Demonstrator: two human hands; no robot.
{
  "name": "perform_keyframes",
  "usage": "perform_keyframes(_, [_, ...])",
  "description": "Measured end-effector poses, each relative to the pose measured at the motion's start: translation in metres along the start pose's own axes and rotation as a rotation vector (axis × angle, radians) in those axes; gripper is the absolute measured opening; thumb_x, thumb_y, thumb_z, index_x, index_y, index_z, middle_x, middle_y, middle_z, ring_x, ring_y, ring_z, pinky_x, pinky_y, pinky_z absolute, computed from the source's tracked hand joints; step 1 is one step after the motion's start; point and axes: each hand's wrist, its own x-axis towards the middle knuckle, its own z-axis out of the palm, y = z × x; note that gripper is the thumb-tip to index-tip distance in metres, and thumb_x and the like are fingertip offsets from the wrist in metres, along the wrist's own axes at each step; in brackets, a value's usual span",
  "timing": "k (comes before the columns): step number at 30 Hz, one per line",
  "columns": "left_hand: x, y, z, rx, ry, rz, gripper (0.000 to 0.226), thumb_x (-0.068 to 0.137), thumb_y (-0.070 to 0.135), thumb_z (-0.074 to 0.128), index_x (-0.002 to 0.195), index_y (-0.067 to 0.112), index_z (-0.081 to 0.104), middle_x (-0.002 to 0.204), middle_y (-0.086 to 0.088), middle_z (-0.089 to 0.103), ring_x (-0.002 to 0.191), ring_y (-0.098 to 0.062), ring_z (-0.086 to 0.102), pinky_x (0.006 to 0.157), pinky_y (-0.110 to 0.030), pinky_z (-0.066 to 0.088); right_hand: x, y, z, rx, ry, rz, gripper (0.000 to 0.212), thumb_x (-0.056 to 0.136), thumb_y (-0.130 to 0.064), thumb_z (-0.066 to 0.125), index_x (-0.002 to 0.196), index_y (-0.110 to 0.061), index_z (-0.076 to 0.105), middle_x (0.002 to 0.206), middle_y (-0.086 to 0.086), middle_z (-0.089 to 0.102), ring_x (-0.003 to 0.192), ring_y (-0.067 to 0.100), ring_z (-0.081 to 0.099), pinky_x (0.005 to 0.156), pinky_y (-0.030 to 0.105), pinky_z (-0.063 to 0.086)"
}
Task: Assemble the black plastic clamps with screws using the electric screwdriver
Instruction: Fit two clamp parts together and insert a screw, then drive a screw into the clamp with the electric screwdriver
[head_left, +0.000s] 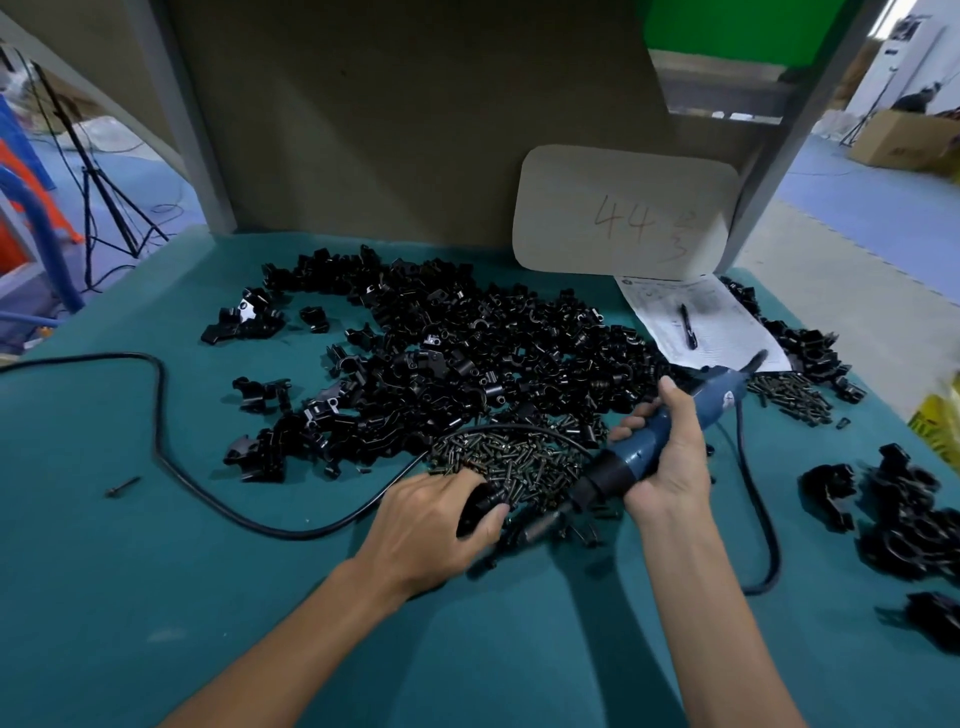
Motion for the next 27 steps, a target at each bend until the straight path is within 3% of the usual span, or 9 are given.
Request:
perform_keyframes(5, [-0.002, -0.002, 0.003, 0.003, 0.034, 0.03, 0.028, 0.091, 0.041, 0.055, 0.08, 0.016, 0.061, 0.056, 0.01, 0.057, 0.046, -0.011, 0.053, 0.047, -0.026, 0.046, 0.009, -0.006, 0.016, 0.106, 0.041, -0.074, 0.022, 0.086, -0.018, 0.078, 0.084, -0.018, 0.056, 0.067, -0.005, 0.057, 0.052, 0.008, 0.052, 0.047, 0.022, 0.048])
perform_keyframes(13, [-0.002, -0.003, 0.001, -0.025, -0.048, 0.013, 0.028, 0.092, 0.042, 0.052, 0.08, 0.017, 0.055, 0.054, 0.01, 0.05, 0.042, -0.012, 0.047, 0.05, -0.021, 0.029, 0.009, 0.009, 0.021, 0.077, 0.006, -0.117, 0.02, 0.09, -0.016, 0.072, 0.081, -0.015, 0.055, 0.067, -0.004, 0.056, 0.053, 0.008, 0.05, 0.047, 0.023, 0.046])
perform_keyframes(18, [-0.003, -0.004, -0.002, -0.094, -0.192, -0.019, 0.033, 0.099, 0.05, 0.038, 0.085, 0.021, 0.045, 0.055, 0.006, 0.051, 0.044, -0.016, 0.046, 0.047, -0.028, 0.03, 0.008, 0.015, 0.019, 0.082, -0.066, -0.125, 0.019, 0.09, -0.02, 0.07, 0.082, -0.017, 0.054, 0.069, -0.003, 0.056, 0.054, 0.008, 0.052, 0.049, 0.021, 0.048])
perform_keyframes(21, [-0.003, -0.004, -0.004, -0.106, -0.214, 0.008, 0.028, 0.099, 0.051, 0.037, 0.086, 0.027, 0.035, 0.052, 0.009, 0.043, 0.041, -0.013, 0.039, 0.045, -0.021, 0.02, 0.005, 0.019, 0.018, 0.065, -0.144, -0.088, 0.018, 0.09, -0.027, 0.069, 0.084, -0.018, 0.055, 0.072, -0.001, 0.061, 0.059, 0.012, 0.059, 0.055, 0.025, 0.053])
perform_keyframes(24, [-0.003, -0.004, -0.003, -0.066, -0.21, 0.0, 0.041, 0.098, 0.066, 0.035, 0.087, 0.026, 0.04, 0.052, 0.008, 0.048, 0.041, -0.013, 0.044, 0.047, -0.024, 0.024, 0.004, 0.02, 0.018, 0.073, -0.152, -0.067, 0.019, 0.091, -0.029, 0.069, 0.085, -0.017, 0.055, 0.076, 0.002, 0.065, 0.066, 0.017, 0.066, 0.063, 0.03, 0.059])
perform_keyframes(27, [-0.003, -0.005, -0.001, -0.021, -0.203, -0.018, 0.053, 0.091, 0.076, 0.041, 0.086, 0.024, 0.048, 0.052, 0.01, 0.048, 0.043, -0.01, 0.046, 0.047, -0.024, 0.029, 0.003, 0.024, 0.021, 0.054, -0.093, -0.083, 0.021, 0.091, -0.031, 0.069, 0.081, -0.02, 0.053, 0.068, -0.004, 0.058, 0.054, 0.01, 0.056, 0.052, 0.023, 0.051])
